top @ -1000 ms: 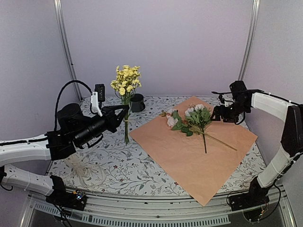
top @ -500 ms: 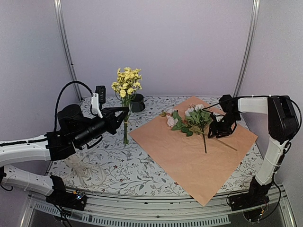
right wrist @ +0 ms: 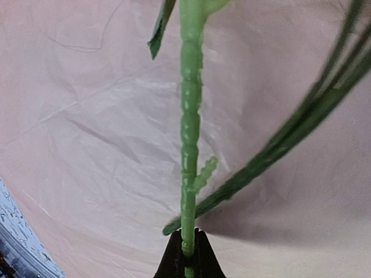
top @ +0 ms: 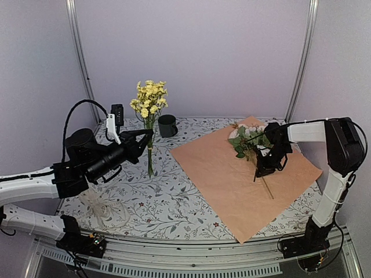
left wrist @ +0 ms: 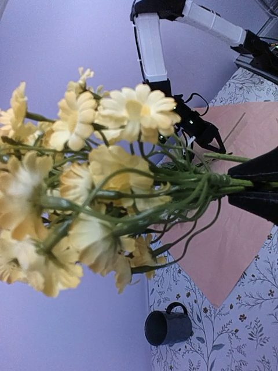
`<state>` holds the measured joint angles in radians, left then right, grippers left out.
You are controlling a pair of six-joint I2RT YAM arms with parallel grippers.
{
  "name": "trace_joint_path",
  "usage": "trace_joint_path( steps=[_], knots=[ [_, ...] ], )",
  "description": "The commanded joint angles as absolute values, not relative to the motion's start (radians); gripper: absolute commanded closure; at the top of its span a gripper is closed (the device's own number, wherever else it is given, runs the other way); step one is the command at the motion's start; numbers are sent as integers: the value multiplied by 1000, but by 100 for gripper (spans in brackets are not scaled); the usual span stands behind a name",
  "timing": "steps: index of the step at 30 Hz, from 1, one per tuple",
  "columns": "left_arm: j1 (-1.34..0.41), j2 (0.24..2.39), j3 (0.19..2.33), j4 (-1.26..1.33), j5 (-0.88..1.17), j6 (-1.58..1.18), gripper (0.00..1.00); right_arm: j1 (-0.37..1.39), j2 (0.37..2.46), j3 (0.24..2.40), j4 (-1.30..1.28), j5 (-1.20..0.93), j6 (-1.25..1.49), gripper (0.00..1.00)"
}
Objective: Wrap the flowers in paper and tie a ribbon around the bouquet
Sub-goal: Adjust the fake flower on the flattened wrapping paper.
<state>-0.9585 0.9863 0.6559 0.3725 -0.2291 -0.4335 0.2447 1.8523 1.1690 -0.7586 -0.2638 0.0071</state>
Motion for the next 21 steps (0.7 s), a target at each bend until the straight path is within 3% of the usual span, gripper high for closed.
trace_joint_path(
  steps=[1, 7, 12, 16, 20, 21],
  knots=[
    [-968, 963, 639, 360, -246, -421, 100, 287, 1742, 1202, -798, -282, 17, 100],
    [-968, 956, 630, 368, -249, -416, 100, 302, 1589, 1164, -716, -415, 136, 100],
    [-967, 959, 613, 377, -262, -411, 100, 341, 1518, 988, -312, -561, 418, 100],
    [-966, 949, 608, 367, -265, -417, 100, 351, 1584, 932, -83, -433, 602, 100],
    [-966, 909, 596, 333, -280, -428, 100, 351, 1683, 978, -105, -295, 600, 100],
    [-966, 897, 588, 329, -288, -431, 100, 350, 1699, 983, -115, -273, 591, 96]
  ],
)
